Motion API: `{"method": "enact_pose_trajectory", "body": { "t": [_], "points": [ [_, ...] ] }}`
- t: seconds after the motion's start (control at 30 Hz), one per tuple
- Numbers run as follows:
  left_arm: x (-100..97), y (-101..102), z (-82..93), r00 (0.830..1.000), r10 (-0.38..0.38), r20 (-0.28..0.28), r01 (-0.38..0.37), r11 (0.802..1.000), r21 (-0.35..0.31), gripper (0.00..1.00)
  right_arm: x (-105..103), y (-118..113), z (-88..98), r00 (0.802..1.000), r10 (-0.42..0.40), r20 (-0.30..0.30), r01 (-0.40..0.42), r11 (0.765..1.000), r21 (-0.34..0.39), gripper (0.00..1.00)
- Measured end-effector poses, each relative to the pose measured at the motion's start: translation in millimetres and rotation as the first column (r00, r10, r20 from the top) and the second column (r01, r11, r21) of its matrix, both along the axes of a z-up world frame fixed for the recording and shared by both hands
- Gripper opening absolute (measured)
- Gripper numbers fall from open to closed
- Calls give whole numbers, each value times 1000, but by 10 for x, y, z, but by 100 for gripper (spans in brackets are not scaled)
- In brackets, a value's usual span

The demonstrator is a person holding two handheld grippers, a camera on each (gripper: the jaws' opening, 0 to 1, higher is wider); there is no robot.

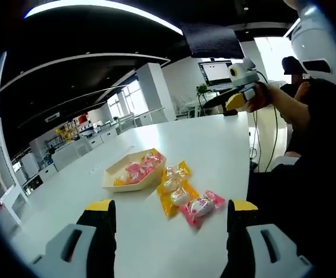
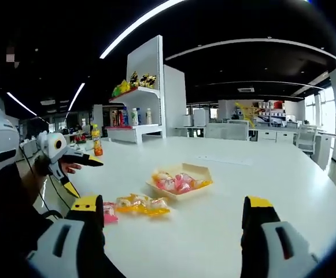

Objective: Pick up the marshmallows scattered on the table and place them into the bowl on the table

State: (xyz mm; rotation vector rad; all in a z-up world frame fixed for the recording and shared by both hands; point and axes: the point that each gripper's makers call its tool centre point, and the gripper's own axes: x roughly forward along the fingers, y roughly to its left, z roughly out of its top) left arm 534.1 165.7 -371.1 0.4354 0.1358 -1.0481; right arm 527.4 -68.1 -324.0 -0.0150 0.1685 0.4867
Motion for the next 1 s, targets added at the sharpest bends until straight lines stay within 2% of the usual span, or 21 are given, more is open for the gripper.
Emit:
{"method": "enact_pose_trajectory", "body": {
  "t": [0.3,0.43,1.0],
  "points": [
    [14,30,8,1000,8,4,-8,1000,-1,78,6,30,-2,1000,13,-1,-13,1000,-11,97],
    [18,38,-7,1000,12,2,-12,1000,4,78,5,16,-50,1000,5,-28,-5,1000,-4,97],
    [-3,32,-13,1000,12,4,-12,1000,5,78,-29,42,-86,1000,9,-28,-9,1000,-2,97]
  ]
}}
